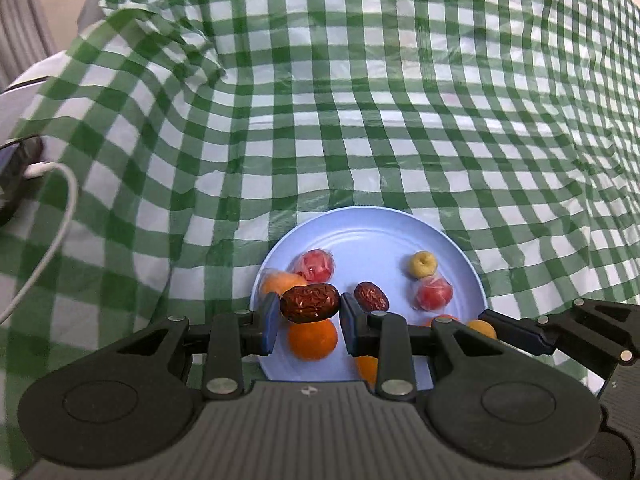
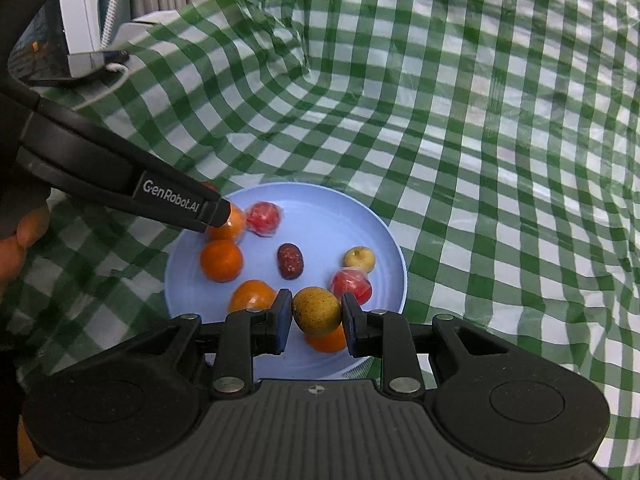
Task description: Organize fruits
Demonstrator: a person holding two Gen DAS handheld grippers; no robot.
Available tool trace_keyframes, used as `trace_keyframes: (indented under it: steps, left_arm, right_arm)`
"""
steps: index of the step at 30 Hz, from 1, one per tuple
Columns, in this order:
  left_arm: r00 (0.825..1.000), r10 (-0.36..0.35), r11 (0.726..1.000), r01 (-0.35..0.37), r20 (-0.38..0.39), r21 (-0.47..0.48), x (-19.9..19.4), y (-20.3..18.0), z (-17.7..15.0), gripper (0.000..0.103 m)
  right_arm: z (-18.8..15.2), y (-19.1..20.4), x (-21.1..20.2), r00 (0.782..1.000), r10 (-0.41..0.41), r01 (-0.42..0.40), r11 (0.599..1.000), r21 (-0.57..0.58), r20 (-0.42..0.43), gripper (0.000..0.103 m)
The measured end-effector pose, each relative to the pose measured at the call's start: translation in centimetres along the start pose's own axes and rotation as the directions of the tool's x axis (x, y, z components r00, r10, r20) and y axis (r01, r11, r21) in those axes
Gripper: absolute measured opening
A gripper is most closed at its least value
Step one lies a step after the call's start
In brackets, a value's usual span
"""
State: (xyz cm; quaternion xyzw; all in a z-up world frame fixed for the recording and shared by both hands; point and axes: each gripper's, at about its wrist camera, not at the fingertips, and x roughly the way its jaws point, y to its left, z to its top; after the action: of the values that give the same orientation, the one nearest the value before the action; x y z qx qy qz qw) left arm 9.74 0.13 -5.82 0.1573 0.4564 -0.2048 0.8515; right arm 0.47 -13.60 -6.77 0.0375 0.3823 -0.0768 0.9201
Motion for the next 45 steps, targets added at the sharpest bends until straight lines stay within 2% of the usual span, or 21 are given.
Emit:
trace_keyframes:
  steps: [6,7,8,9,10,12,14,15,25,28,34,45]
  left_arm:
    - [0.999,0.002,0.999,-0.001,-0.038,0.038,2.6,-0.7,0.9,0.036]
    - [0.999,-0.003,0.999,0.005,-0.038,0.046,2.7,-0.8,1.0,0.045]
    - [0.999,-0.007,0.999,0.010,-0.042,0.054,2.7,-0.9,1.1,0.082]
    - [0.999,0.004,0.998,-0.002,-0.038,0.056,2.5,-1.0,1.2,0.098]
    - [1.000,0.023,0.998,-0.023,-0.009,0.051,2.1,-1.1,1.1,0.103]
    - [0.999,0.027,0.997,-0.030,0.040,0.071,0.9,-1.3,0.8,0.103]
    - [0.999,0.030,0.994,-0.032,0.017,0.101,0.2,-1.6,0.6,0.103]
    - [0.999,0.043,0.994,-0.044,0.012,0.102,-0.2,-1.7,0.4,0.103]
    - [0.999,0.051,0.999,-0.051,0.006,0.001,-7.2,-1.4,-3.0,0.103]
    - [0.997,0.070,0.997,-0.070,0.011,-0.013,-9.1,-1.2,-4.5,0.103]
    - [0.993,0.118,0.993,-0.118,0.014,-0.031,-11.2,-0.8,-6.9,0.103]
    - [0.985,0.168,0.985,-0.166,0.048,-0.048,-13.2,-0.3,-8.3,0.103]
  right_arm:
    - [0.4,-0.4,2.3,0.999,0.015,-0.015,1.000,-0.015,-0.029,0.028]
    - [0.5,-0.5,2.6,0.999,0.023,-0.023,0.999,-0.023,-0.039,0.030]
    - [0.6,-0.4,2.9,0.999,0.023,-0.024,0.999,-0.030,-0.047,0.046]
    - [0.7,-0.3,3.2,0.999,0.011,-0.013,0.999,-0.041,-0.052,0.055]
    - [0.8,-0.2,3.2,0.999,0.007,-0.010,0.998,-0.060,-0.053,0.067]
    - [0.9,0.1,2.8,0.999,0.008,-0.012,0.995,-0.101,-0.041,0.071]
    - [0.9,0.1,2.1,0.999,-0.001,-0.003,0.994,-0.108,-0.038,0.083]
    - [0.9,0.0,1.5,0.999,-0.009,0.005,0.996,-0.094,-0.038,0.084]
    - [-1.9,1.4,-6.5,0.999,-0.026,0.026,0.999,0.033,-0.022,0.102]
    - [-2.7,2.2,-8.5,0.999,-0.034,0.034,0.998,0.053,-0.002,0.102]
    - [-3.4,3.3,-10.7,0.996,-0.084,0.083,0.996,0.019,0.033,0.102]
    - [-3.7,3.4,-12.6,0.987,-0.146,0.144,0.989,0.036,0.074,0.102]
